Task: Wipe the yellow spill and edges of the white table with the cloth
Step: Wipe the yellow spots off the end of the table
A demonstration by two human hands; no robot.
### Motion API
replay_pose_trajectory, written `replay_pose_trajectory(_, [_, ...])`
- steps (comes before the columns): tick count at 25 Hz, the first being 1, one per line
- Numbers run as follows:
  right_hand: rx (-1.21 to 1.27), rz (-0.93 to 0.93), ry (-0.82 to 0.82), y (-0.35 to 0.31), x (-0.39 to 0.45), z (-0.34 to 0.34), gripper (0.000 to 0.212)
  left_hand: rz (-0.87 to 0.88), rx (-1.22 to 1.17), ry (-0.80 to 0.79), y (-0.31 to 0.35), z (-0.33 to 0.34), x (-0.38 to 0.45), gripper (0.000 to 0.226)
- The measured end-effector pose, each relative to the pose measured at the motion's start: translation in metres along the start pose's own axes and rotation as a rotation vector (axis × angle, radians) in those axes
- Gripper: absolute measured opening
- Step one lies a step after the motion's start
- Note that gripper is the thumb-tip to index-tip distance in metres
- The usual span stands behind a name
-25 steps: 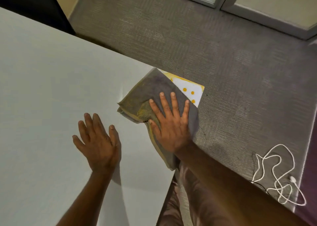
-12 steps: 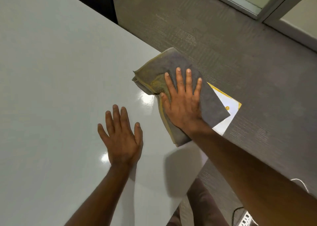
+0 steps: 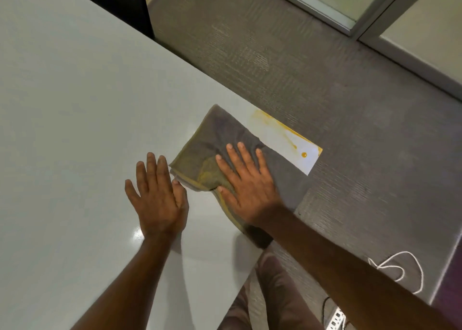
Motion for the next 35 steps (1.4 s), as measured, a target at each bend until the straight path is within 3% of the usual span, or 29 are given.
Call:
replay_pose_trajectory(3, [0.058, 0.032, 0.116, 0.009, -0.033, -0.01, 0.075, -0.006, -0.043, -0.027, 0.001, -0.002, 0.0, 0.063])
replay_pose_trajectory(7, [-0.018, 0.553, 0.203, 0.034, -0.053, -0.014, 0.071, -0.014, -0.046, -0.045, 0.003, -0.006, 0.001, 0.063])
replay_pose_trajectory(10, [0.007, 0.622, 0.184, 0.045, -0.05, -0.009, 0.071, -0.005, -0.041, -0.044, 0.005, -0.008, 0.0, 0.063])
replay_pose_trajectory(14, [-0.058, 0.535, 0.179, 0.065, -0.034, -0.015, 0.07, 0.002, -0.016, -0.037, 0.005, -0.008, 0.001, 0.063])
replay_pose_trajectory(23, [-0.114, 0.152, -0.018, 0.11, 0.026, -0.028, 0.071, 0.007, 0.038, -0.045, 0.004, -0.002, 0.002, 0.065])
replay_pose_trajectory(35, [-0.095, -0.149, -0.029, 0.033, 0.182, -0.025, 0.065, -0.003, 0.066, -0.156, 0.005, -0.001, 0.008, 0.07])
Point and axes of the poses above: each hand's wrist, its own x-axis towards the middle knuckle, its own z-axis out of the palm, y = z × x, the point moved 8 cm from there along x, towards the middle knuckle, and after that the axes turned 7 degrees about x, right-handed, at the moved point
